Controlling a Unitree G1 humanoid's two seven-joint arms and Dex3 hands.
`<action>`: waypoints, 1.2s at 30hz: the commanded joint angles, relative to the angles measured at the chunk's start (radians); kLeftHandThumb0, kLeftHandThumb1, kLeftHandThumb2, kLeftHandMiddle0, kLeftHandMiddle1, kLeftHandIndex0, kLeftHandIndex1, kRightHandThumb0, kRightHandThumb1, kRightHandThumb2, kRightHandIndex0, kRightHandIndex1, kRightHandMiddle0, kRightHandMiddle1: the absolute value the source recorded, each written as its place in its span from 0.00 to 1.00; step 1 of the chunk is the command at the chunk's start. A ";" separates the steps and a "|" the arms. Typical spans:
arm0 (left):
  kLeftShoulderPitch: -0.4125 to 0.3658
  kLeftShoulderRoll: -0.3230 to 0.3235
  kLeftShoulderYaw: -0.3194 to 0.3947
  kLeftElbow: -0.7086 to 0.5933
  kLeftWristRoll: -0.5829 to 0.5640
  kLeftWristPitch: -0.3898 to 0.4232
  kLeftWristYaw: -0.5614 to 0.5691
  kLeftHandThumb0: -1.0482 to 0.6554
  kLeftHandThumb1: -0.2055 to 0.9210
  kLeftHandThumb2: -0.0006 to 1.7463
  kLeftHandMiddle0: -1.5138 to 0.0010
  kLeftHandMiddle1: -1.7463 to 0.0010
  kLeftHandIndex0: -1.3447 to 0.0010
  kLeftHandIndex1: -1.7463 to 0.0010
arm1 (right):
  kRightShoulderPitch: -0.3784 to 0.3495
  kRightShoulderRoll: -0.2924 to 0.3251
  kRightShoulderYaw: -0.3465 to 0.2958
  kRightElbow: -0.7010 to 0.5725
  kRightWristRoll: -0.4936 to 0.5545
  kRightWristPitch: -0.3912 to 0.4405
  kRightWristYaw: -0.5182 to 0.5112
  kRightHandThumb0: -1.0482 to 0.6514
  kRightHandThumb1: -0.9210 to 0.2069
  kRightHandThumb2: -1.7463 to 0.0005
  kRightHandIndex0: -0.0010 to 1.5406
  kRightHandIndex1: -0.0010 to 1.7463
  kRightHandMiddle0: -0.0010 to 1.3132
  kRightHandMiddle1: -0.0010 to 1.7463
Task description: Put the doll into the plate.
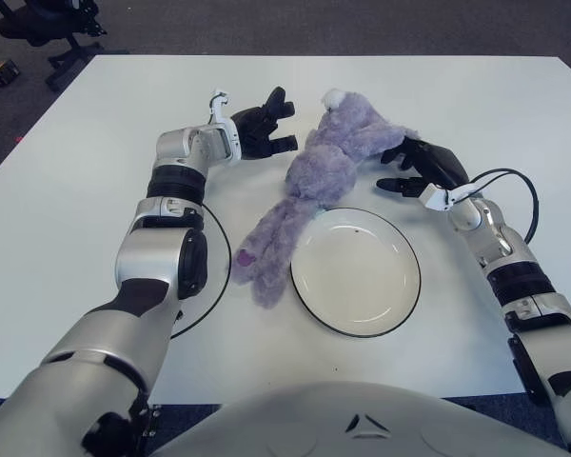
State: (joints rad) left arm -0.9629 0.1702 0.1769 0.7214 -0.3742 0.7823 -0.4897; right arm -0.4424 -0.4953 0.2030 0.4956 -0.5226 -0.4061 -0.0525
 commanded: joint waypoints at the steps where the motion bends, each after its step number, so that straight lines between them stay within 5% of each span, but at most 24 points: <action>1: 0.020 0.000 -0.008 -0.020 0.009 0.014 0.014 0.70 0.70 0.35 0.37 0.00 0.45 0.00 | 0.027 -0.017 0.009 0.003 -0.009 0.016 0.023 0.61 0.00 0.83 0.36 0.79 0.20 0.83; 23: 0.051 -0.006 -0.009 -0.062 0.009 -0.013 0.034 0.67 0.72 0.32 0.38 0.00 0.47 0.00 | 0.033 -0.024 0.009 -0.009 -0.047 0.053 -0.010 0.61 0.00 0.82 0.35 0.80 0.19 0.83; 31: 0.159 -0.073 0.000 -0.220 0.070 -0.185 0.231 0.63 0.81 0.21 0.40 0.00 0.49 0.00 | 0.058 0.023 -0.037 -0.027 -0.075 0.126 -0.198 0.61 0.00 0.83 0.35 0.81 0.21 0.81; 36: 0.247 -0.087 -0.093 -0.255 0.231 -0.528 0.316 0.60 0.92 0.12 0.42 0.00 0.53 0.00 | 0.063 0.078 -0.075 0.003 -0.075 0.096 -0.410 0.61 0.00 0.84 0.36 0.81 0.24 0.79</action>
State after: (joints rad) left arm -0.7757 0.0902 0.1437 0.4960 -0.2438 0.4622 -0.2289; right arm -0.3866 -0.4514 0.1582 0.4803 -0.5908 -0.2913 -0.3317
